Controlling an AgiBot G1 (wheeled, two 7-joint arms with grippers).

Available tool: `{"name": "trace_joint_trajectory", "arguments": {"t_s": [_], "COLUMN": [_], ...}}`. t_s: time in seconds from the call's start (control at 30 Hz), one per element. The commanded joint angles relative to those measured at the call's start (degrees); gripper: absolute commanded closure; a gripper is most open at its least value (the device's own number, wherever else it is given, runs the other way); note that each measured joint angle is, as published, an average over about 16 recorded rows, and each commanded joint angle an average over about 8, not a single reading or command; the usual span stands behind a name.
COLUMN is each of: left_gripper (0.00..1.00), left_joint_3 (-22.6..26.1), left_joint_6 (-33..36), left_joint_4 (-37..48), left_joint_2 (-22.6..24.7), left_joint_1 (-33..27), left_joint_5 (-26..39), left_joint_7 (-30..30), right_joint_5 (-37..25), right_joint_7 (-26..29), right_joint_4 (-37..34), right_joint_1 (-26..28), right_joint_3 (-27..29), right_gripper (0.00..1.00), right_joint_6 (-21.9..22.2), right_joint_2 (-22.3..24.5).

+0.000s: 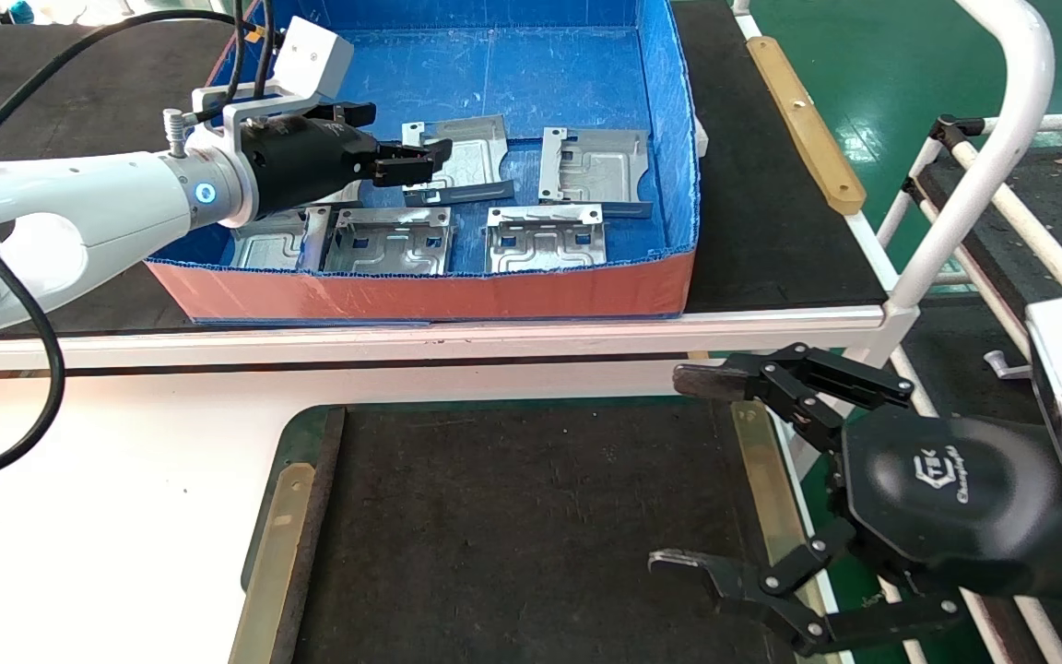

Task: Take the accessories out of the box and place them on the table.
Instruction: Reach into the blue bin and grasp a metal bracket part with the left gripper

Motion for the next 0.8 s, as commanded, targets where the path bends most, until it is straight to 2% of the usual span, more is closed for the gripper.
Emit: {"name": "trace_joint_trajectory", "arguments": {"t_s": [0.03, 0.3, 0.37, 0.4, 0.57, 0.63, 0.67, 0.8], "left_gripper": [0.00, 0.00, 0.16, 0.28, 0.91, 1.00, 1.00, 1.00], "left_joint_3": [0.2, 1.4, 1.7, 1.8, 2.0, 1.9, 1.9, 1.8], "left_joint_6": [-0.4, -2.2, -2.5, -2.7, -3.0, -2.9, -2.9, -2.7], "left_joint_4": [0.4, 1.8, 2.0, 2.1, 2.3, 2.2, 2.2, 2.2], "left_joint_2": [0.3, 1.6, 1.8, 1.9, 2.0, 2.0, 1.9, 1.8], "left_joint_1": [-0.2, -0.9, -1.0, -1.0, -1.1, -1.1, -1.1, -1.1], "left_joint_5": [0.3, 2.0, 2.3, 2.5, 2.8, 2.7, 2.7, 2.6], "left_joint_7": [-0.2, -1.3, -1.5, -1.5, -1.6, -1.6, -1.6, -1.5], "right_joint_5": [0.0, 0.0, 0.0, 0.0, 0.0, 0.0, 0.0, 0.0], "right_joint_7": [0.0, 0.0, 0.0, 0.0, 0.0, 0.0, 0.0, 0.0], "right_joint_4": [0.0, 0.0, 0.0, 0.0, 0.0, 0.0, 0.0, 0.0], "right_joint_1": [0.0, 0.0, 0.0, 0.0, 0.0, 0.0, 0.0, 0.0], "right_joint_3": [0.0, 0.0, 0.0, 0.0, 0.0, 0.0, 0.0, 0.0], "right_gripper": [0.00, 0.00, 0.00, 0.07, 0.69, 0.94, 1.00, 1.00], "right_joint_6": [0.0, 0.0, 0.0, 0.0, 0.0, 0.0, 0.0, 0.0], "right_joint_2": [0.0, 0.0, 0.0, 0.0, 0.0, 0.0, 0.0, 0.0]}}
